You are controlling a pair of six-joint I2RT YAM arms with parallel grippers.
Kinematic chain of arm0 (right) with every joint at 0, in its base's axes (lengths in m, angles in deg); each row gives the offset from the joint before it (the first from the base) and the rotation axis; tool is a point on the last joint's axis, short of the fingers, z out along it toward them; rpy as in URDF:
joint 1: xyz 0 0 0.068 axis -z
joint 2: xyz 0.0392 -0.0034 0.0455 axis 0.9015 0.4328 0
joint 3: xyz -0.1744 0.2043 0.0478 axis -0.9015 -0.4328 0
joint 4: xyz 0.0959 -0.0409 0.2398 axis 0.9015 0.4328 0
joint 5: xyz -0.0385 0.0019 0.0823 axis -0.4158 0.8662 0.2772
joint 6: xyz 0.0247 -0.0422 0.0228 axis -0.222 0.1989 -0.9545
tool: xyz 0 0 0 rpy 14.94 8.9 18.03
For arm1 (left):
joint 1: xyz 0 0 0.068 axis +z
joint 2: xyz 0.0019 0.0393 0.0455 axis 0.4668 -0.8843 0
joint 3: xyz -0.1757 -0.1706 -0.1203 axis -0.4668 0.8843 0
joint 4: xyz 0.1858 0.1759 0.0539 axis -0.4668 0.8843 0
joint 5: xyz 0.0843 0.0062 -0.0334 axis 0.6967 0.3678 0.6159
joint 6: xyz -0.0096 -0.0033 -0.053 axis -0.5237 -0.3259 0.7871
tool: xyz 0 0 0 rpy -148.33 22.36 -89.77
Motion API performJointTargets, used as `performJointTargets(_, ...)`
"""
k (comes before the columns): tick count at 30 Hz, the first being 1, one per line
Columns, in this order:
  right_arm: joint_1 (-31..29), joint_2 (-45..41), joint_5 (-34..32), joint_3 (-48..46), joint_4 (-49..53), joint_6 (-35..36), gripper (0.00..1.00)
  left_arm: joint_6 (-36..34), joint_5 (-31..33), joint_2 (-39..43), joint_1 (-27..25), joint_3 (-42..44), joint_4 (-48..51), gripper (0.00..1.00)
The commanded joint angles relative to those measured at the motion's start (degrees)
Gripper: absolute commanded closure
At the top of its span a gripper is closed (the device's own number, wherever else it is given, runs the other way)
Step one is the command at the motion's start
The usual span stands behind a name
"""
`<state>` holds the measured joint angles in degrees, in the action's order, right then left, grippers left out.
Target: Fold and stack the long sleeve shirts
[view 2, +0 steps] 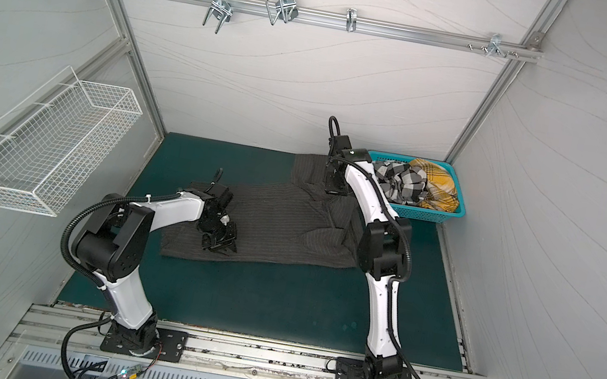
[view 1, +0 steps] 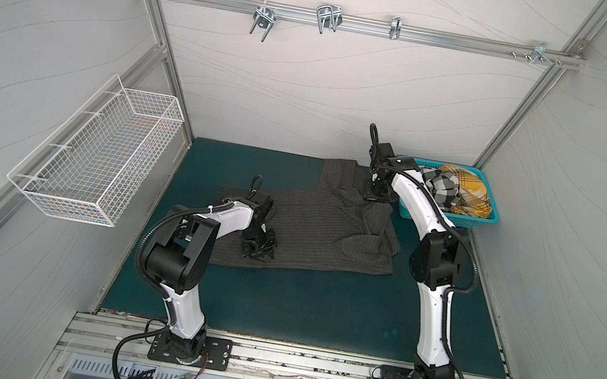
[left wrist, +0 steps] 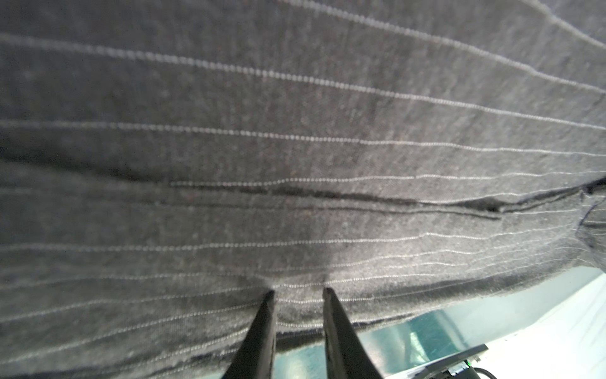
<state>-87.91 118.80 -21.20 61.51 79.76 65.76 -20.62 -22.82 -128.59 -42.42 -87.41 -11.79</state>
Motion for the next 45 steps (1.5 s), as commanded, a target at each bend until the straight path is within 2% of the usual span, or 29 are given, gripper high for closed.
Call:
performJointTargets(1, -0.24, -5.77, -1.7, -0.59, 2.06, 0.72, 1.0, 0.3, 0.63, -4.37, 0.32, 2.8, -3.37, 0.74)
performJointTargets(7, -3.24, -15.95, 1.18, -7.86, -2.77, 1.35, 1.0, 0.39, -1.14, -3.8, 1.58, 2.74, -3.23, 0.72)
performJointTargets(10, -7.76, -20.93, 2.27, -14.32, -6.27, 2.69, 1.0, 0.81, -1.83, -0.62, 1.76, 1.08, -1.55, 0.7)
performJointTargets(12, -11.9, -22.81, 0.38, -17.58, -7.7, 4.16, 1.0, 1.66, -2.53, 2.25, 1.86, -0.68, -0.4, 0.68)
performJointTargets(17, -19.75, -26.93, 0.28, -26.38, -13.74, 3.91, 1.0, 7.4, -6.76, 10.14, 3.82, -3.85, -2.29, 0.54)
performJointTargets(19, -21.35, -27.51, 2.24, -28.78, -15.28, 2.69, 1.0, 9.73, -7.93, 12.55, 4.76, -4.74, -3.57, 0.48)
performJointTargets(25, -22.77, -26.91, 7.19, -33.18, -17.14, 1.42, 1.0, 17.61, -10.02, 18.21, 5.62, -3.76, -8.73, 0.34)
performJointTargets(31, -22.77, -28.43, 9.6, -36.32, -18.58, 0.57, 1.0, 32.75, -15.45, 21.24, 5.3, 4.61, -21.25, 0.27)
performJointTargets(33, -22.81, -28.77, 9.78, -36.87, -18.72, 0.37, 1.0, 38.68, -16.59, 22.14, 4.89, 6.69, -26.34, 0.15)
performJointTargets(39, -22.86, -30.33, 10.82, -40.6, -21.64, -0.06, 1.0, 46.81, -15.74, 20.23, 2.17, 3.35, -30.01, 0.04)
performJointTargets(45, -23.79, -31.73, 10.27, -43.81, -23.88, 0.25, 1.0, 50.72, -14.6, 15.52, -0.9, 0.97, -28.98, 0.05)
